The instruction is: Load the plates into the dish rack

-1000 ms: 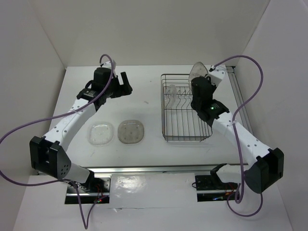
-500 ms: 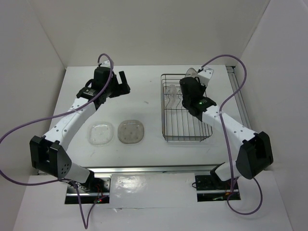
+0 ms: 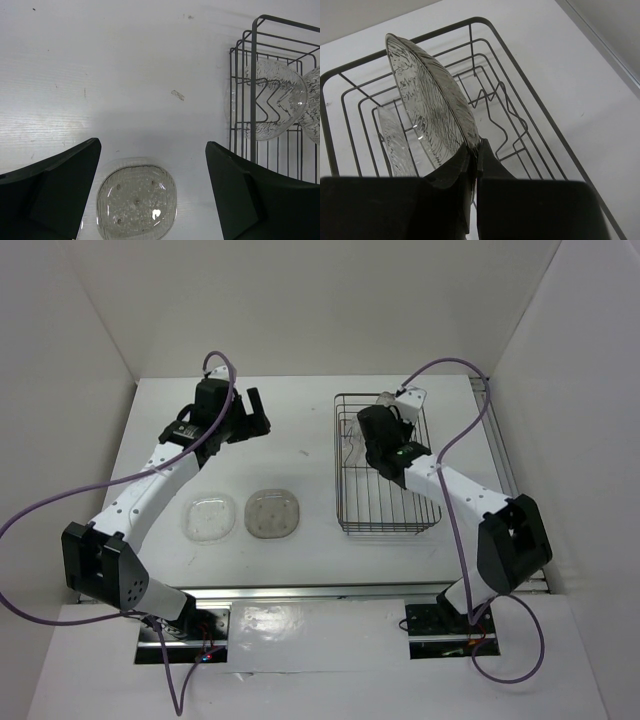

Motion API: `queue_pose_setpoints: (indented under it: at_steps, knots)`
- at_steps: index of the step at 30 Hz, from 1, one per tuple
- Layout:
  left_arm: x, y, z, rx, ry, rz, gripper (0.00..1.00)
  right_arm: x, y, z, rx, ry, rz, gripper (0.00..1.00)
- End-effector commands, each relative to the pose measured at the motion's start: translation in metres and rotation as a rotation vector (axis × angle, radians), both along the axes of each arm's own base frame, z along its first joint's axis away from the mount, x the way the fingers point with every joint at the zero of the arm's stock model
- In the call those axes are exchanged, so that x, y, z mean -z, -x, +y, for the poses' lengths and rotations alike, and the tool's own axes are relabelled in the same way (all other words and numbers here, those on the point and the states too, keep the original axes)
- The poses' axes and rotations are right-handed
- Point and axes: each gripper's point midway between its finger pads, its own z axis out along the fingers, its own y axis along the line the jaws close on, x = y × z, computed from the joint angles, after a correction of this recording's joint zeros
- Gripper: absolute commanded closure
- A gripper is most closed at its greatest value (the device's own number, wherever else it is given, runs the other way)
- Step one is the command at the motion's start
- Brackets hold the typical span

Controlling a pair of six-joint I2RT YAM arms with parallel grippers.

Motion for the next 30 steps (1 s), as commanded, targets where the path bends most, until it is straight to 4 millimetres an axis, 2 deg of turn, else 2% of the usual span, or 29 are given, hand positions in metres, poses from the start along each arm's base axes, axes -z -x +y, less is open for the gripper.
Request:
queue_pose_setpoints:
  at_steps: [1, 9, 11, 15, 23, 26, 30]
  knots:
    - [-0.028, -0.007, -0.001, 0.0, 0.006, -0.071, 0.0, -0.024, -0.008, 0.004, 0.044, -0.05, -0.089, 1.0]
    - [-0.027, -0.007, -0.001, 0.005, -0.002, -0.072, 0.0, -0.009, -0.013, 0.02, 0.03, -0.042, -0.067, 1.0]
    - [-0.026, -0.005, -0.002, 0.014, 0.0, -0.062, 0.0, -0.013, -0.013, 0.025, 0.021, -0.047, -0.075, 1.0]
    - [-0.029, -0.003, -0.001, 0.014, 0.003, -0.07, 0.0, -0.002, -0.014, 0.03, 0.021, -0.027, -0.047, 1.0]
    - [-0.029, -0.003, -0.003, 0.021, 0.008, -0.069, 0.0, -0.002, -0.013, 0.024, 0.064, -0.013, -0.053, 1.0]
    - [-0.029, -0.003, -0.003, 0.021, 0.008, -0.069, 0.0, -0.016, -0.012, 0.022, 0.072, -0.035, -0.091, 1.0]
    - [-0.031, -0.004, -0.005, 0.029, 0.015, -0.076, 0.0, -0.016, -0.01, 0.018, 0.083, -0.007, -0.082, 1.0]
